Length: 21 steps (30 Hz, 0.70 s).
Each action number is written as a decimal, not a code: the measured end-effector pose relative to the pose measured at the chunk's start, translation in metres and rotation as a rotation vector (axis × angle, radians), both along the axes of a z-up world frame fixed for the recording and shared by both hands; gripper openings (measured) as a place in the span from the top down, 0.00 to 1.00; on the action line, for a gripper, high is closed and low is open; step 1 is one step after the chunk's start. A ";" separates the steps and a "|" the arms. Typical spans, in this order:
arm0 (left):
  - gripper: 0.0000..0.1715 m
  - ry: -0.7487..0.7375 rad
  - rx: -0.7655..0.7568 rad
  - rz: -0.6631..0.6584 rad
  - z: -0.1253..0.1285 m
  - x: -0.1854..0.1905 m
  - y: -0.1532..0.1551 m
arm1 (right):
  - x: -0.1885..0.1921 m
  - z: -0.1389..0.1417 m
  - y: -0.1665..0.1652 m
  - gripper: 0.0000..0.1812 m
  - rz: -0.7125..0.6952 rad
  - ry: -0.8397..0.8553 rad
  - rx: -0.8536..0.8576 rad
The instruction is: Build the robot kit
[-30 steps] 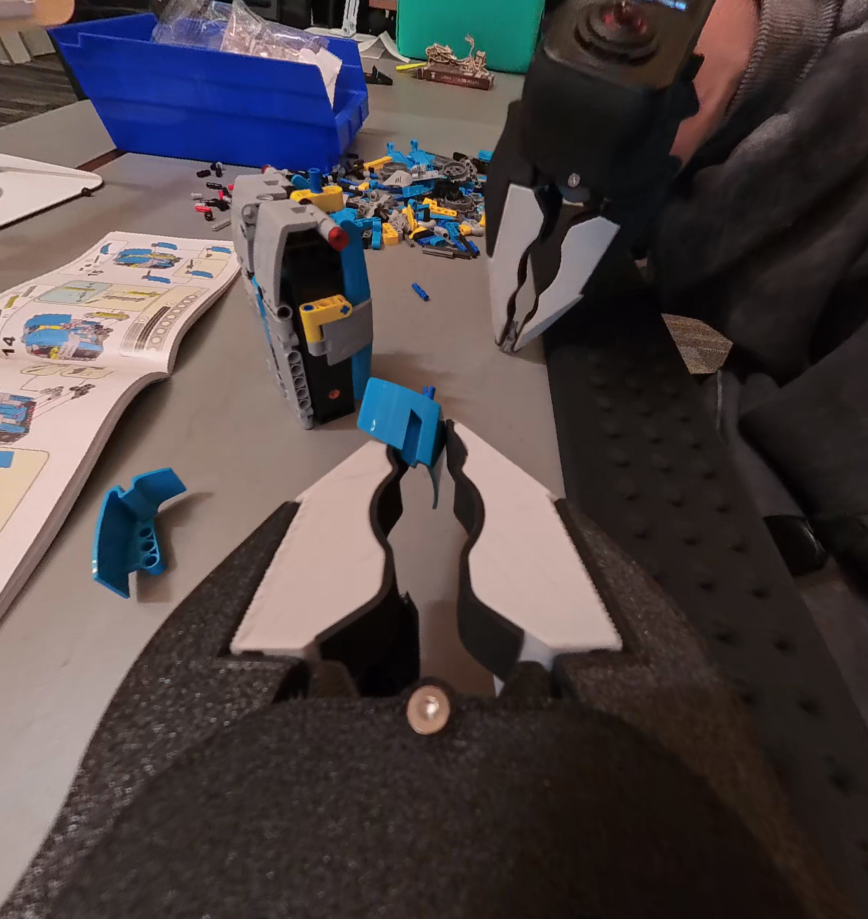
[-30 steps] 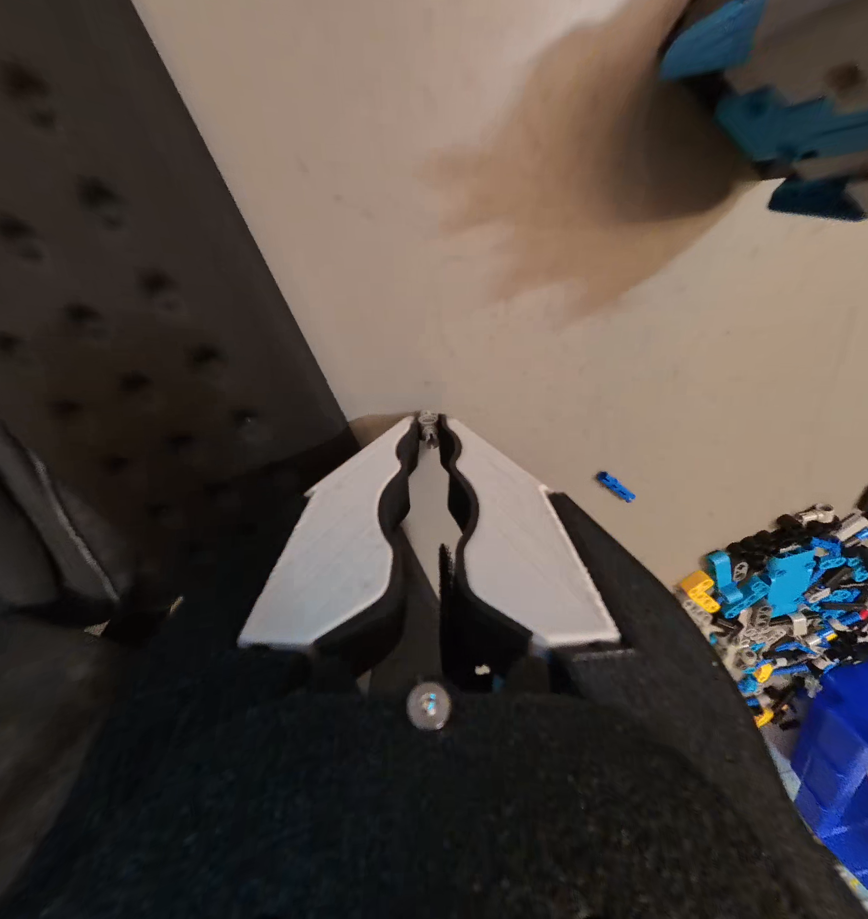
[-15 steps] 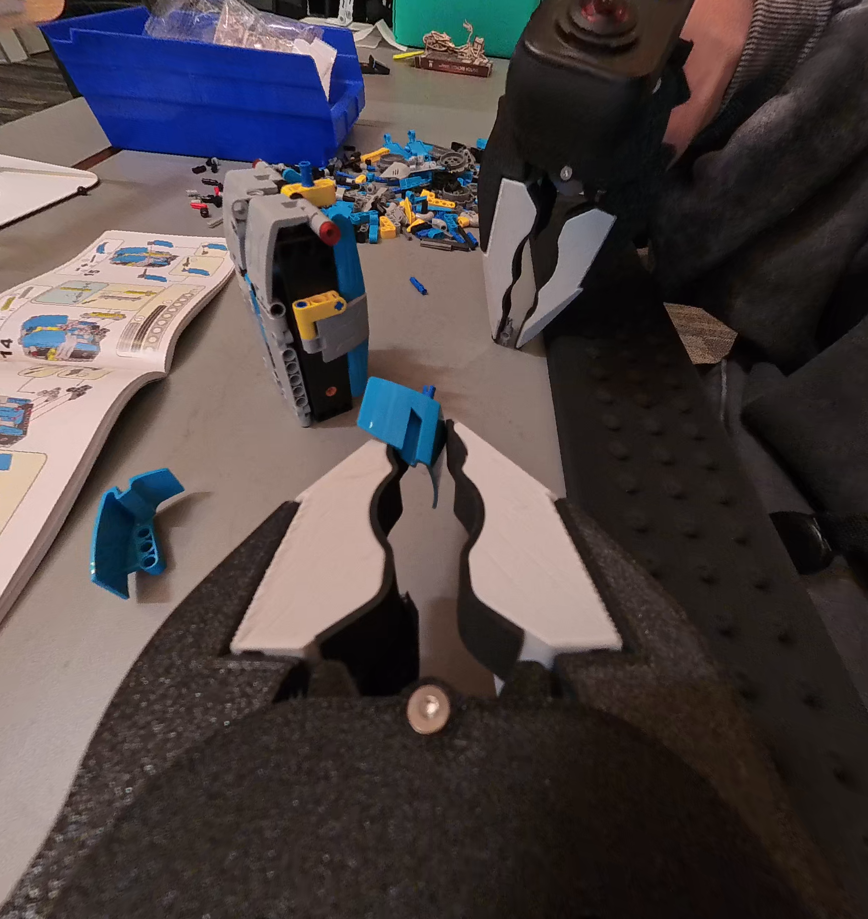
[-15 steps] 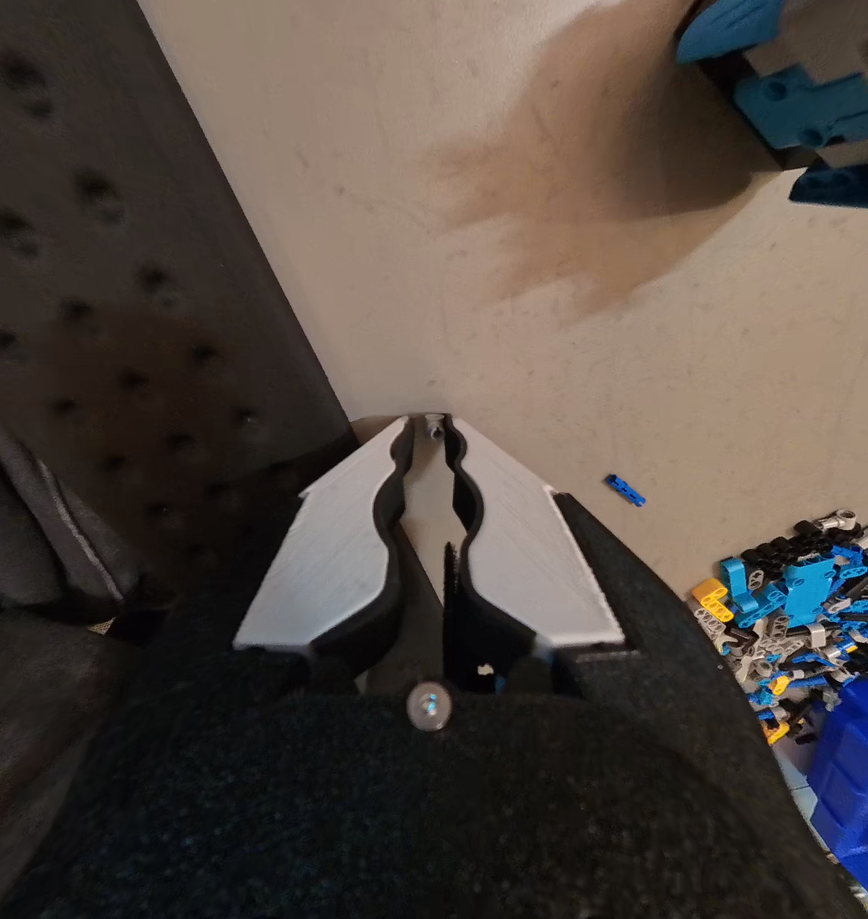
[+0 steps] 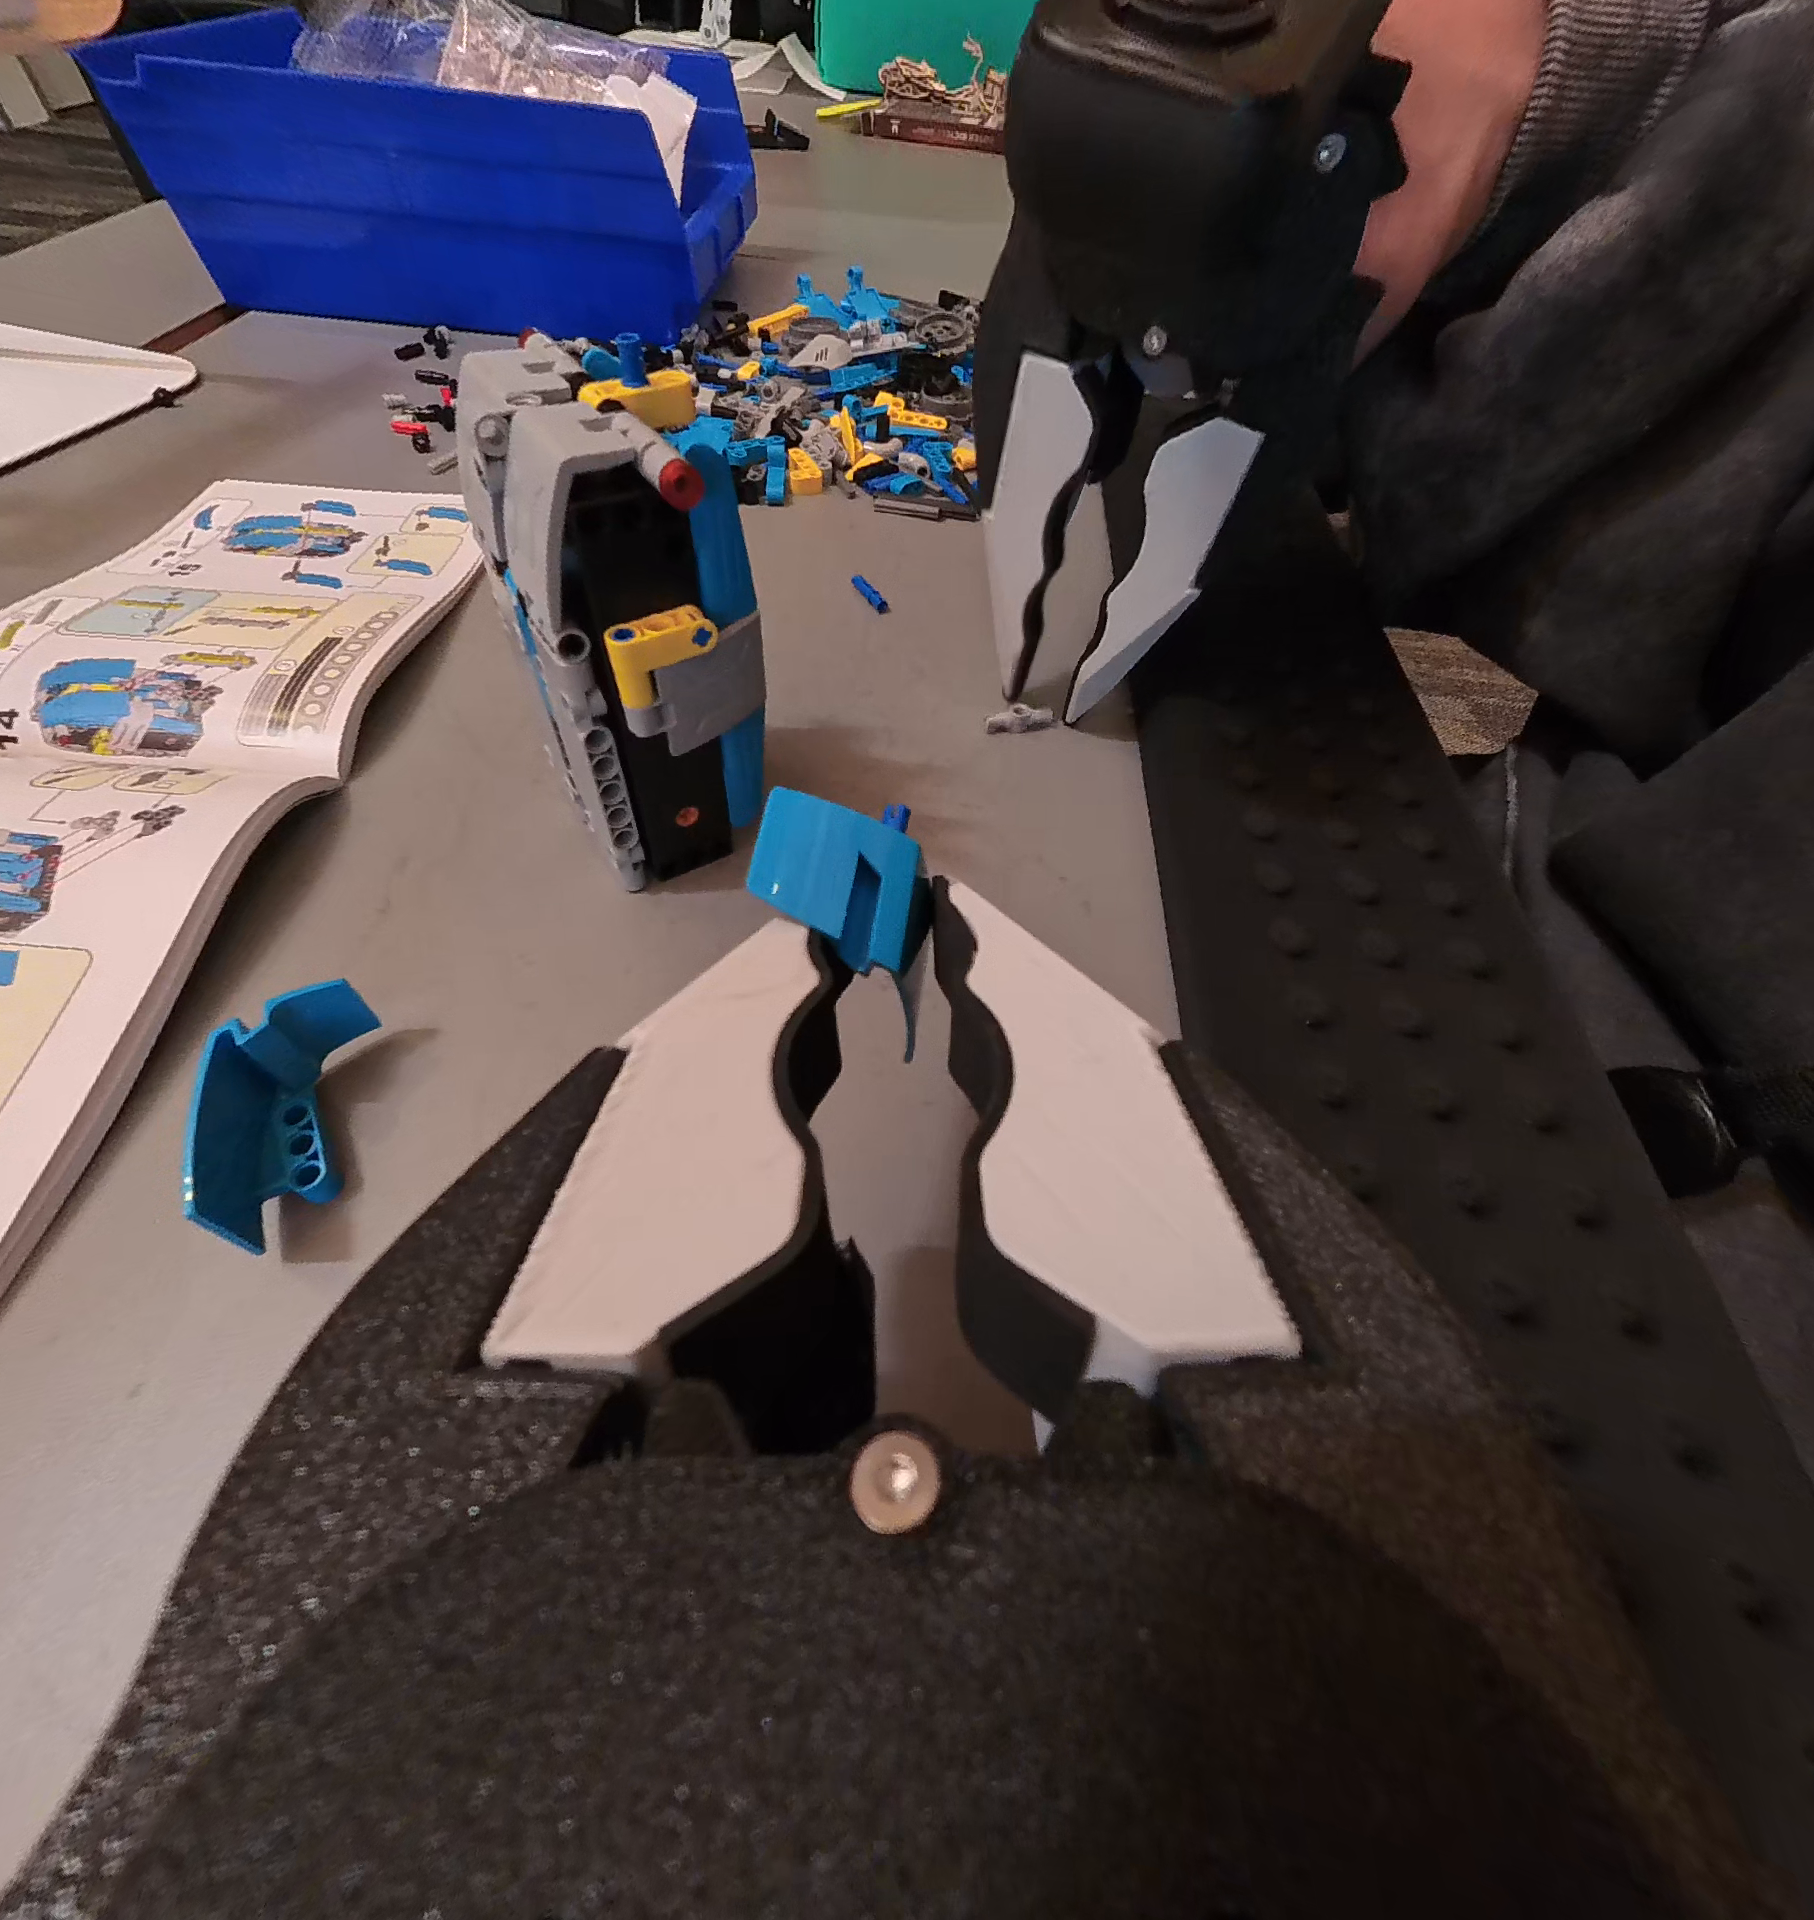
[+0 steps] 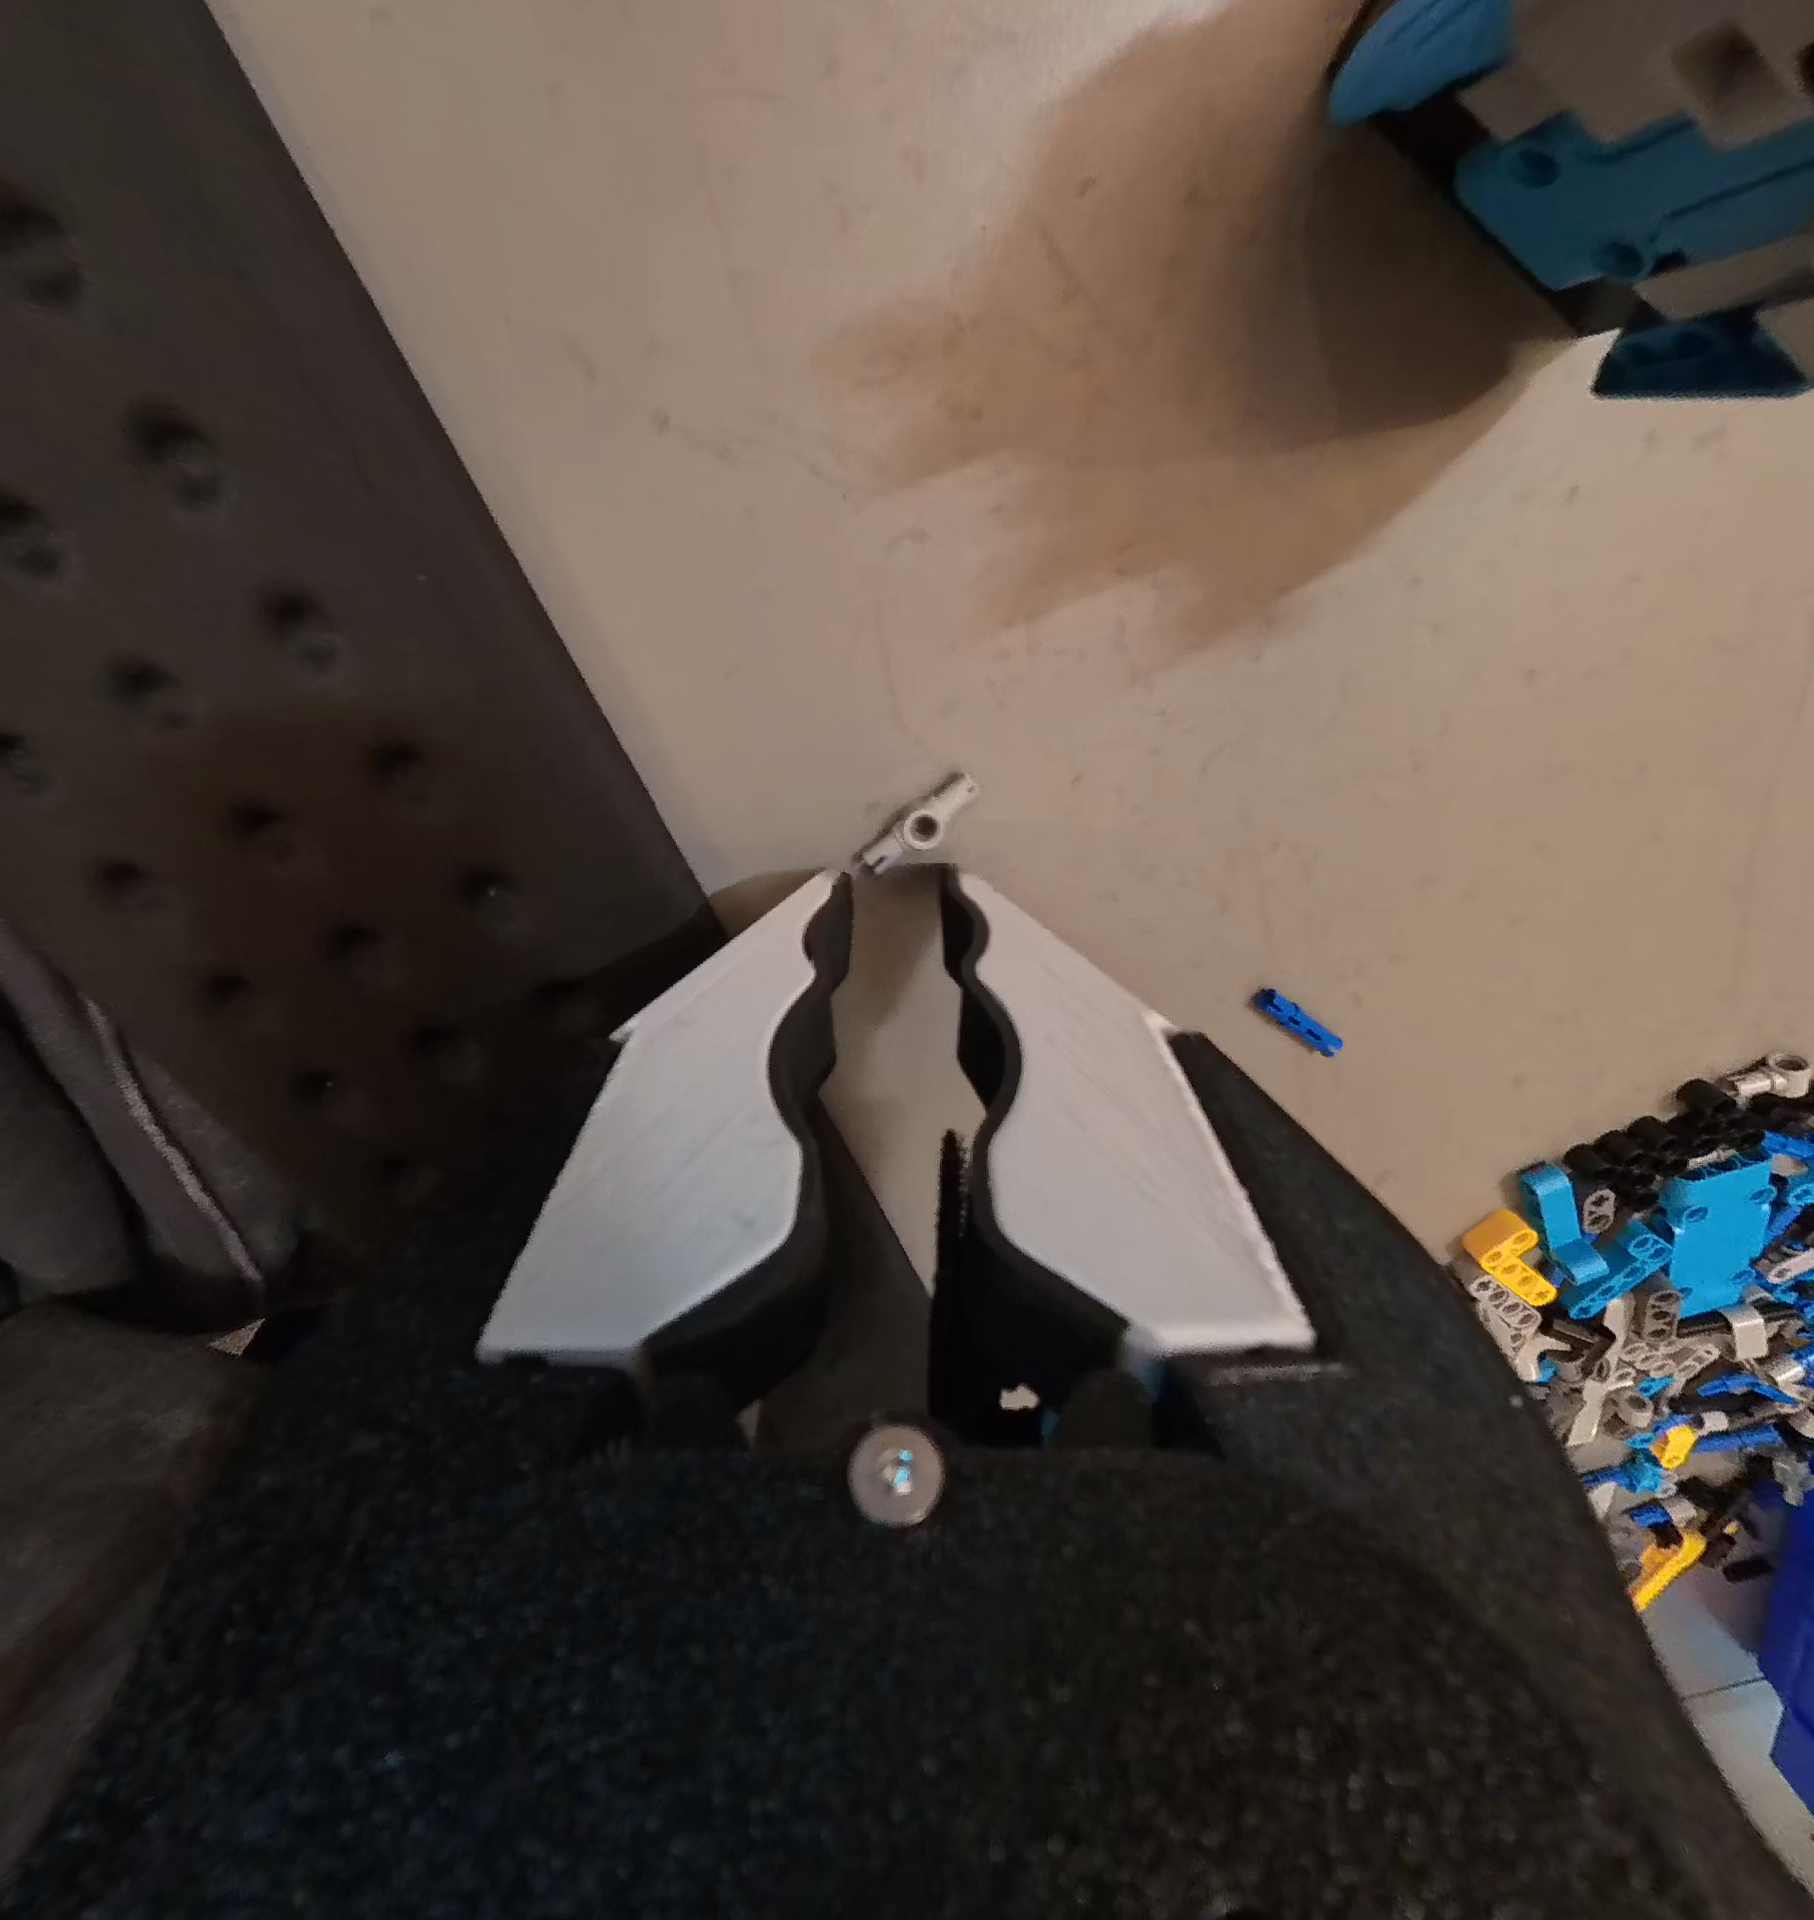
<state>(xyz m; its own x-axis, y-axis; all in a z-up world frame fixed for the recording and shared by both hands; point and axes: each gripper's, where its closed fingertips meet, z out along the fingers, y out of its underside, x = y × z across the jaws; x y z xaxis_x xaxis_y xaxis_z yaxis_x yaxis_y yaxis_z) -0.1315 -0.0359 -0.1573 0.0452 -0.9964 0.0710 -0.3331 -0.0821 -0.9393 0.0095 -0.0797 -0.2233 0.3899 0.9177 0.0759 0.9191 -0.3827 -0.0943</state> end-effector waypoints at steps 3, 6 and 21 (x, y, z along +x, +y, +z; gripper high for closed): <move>0.92 -0.001 0.001 0.000 0.000 0.000 0.000 | -0.001 0.004 0.003 0.90 0.009 0.007 0.028; 0.92 -0.001 -0.002 0.000 0.000 0.000 0.000 | -0.007 0.006 0.003 0.90 0.008 0.059 0.027; 0.92 -0.001 0.002 -0.004 0.000 0.001 -0.001 | -0.006 0.001 0.015 0.95 -0.398 0.533 0.143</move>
<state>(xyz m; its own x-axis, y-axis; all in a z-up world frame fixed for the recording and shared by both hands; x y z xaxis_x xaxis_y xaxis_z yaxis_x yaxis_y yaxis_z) -0.1309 -0.0372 -0.1571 0.0412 -0.9967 0.0694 -0.3328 -0.0792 -0.9397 0.0030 -0.0648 -0.2228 0.7140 0.6915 -0.1101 0.5244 -0.6323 -0.5703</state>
